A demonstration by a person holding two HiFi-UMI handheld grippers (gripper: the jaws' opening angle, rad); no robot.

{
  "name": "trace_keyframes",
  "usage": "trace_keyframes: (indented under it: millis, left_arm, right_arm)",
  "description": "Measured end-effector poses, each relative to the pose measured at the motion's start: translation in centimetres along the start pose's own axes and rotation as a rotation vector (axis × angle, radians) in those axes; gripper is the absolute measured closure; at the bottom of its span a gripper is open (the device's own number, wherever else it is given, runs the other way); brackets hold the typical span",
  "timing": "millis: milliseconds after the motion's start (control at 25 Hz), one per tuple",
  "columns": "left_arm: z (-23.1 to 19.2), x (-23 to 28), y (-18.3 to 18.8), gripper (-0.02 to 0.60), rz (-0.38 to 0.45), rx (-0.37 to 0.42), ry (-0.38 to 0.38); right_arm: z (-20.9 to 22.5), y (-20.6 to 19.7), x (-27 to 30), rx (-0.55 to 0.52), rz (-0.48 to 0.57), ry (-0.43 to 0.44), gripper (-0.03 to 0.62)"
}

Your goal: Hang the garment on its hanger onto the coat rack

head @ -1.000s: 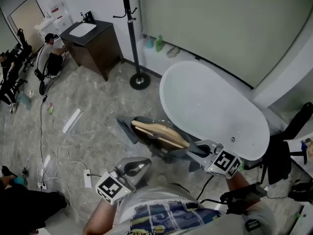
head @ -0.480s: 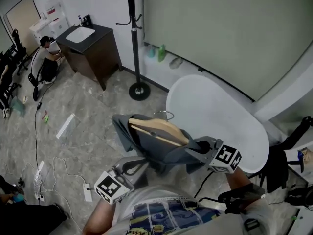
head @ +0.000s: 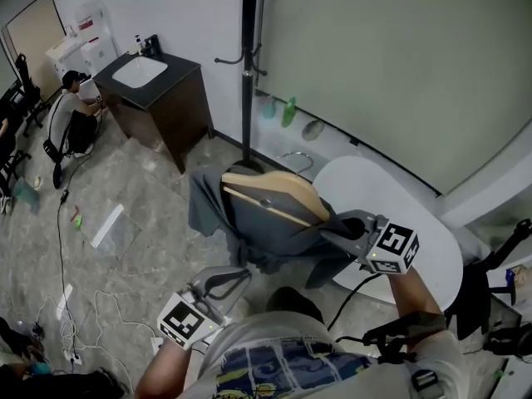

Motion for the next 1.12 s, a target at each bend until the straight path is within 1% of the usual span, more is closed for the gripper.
trace_keyframes:
  millis: [120, 280, 400, 560, 640, 760, 840, 960, 1120]
  left_arm:
    - [-2.4, 0.4, 0.6, 0.565, 0.018, -0.009, 0.016]
    - [-6.3, 1.7, 0.5, 0.565, 0.025, -0.01, 0.051]
    - [-9.6, 2.9, 0.8, 0.565, 0.026, -0.015, 0.096]
    - [-14.1, 5.1, 2.5, 0.565, 0.047, -0.011, 0.165]
    - [-15.5, 5.9, 3.1, 0.565, 0.061, -0.009, 0.186]
    - [-16.6, 6.6, 3.5, 0.565, 0.068, -0.012, 0.211]
    - [-18.1, 7.8, 3.7, 0.565, 0.067, -0.018, 0.233]
    - [-21.2, 10.3, 3.8, 0.565, 0.061, -0.03, 0.272]
    - [-23.5, 11.9, 3.6, 0.565, 0.058, -0.044, 0.32]
  right_arm:
    - [4.0, 2.5, 2.2, -0.017, 0.013, 0.008, 0.579]
    - [10.7, 5.8, 5.3, -0.046, 0.028, 0.015, 0.579]
    - [16.3, 8.1, 7.5, -0.054, 0.033, 0.022, 0.579]
    - [23.6, 11.8, 10.4, -0.053, 0.034, 0.049, 0.579]
    - [26.4, 13.3, 11.7, -0.061, 0.031, 0.055, 0.579]
    - [29.3, 15.4, 13.4, -0.083, 0.025, 0.059, 0.579]
    - [32.1, 16.7, 14.9, -0.093, 0.023, 0.071, 0.579]
    - [37.8, 18.1, 17.6, -0.088, 0.022, 0.093, 0.579]
    - [42.5, 18.9, 20.2, -0.082, 0.025, 0.102, 0.579]
Point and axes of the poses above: the fingertips, and each gripper's own axes: x forward along the fingers, z to its right, y out of its top, the point moved 5 cm from there along -x, backward along the fingers, and after that the axes turned 8 degrees about z, right-handed, at the moved point
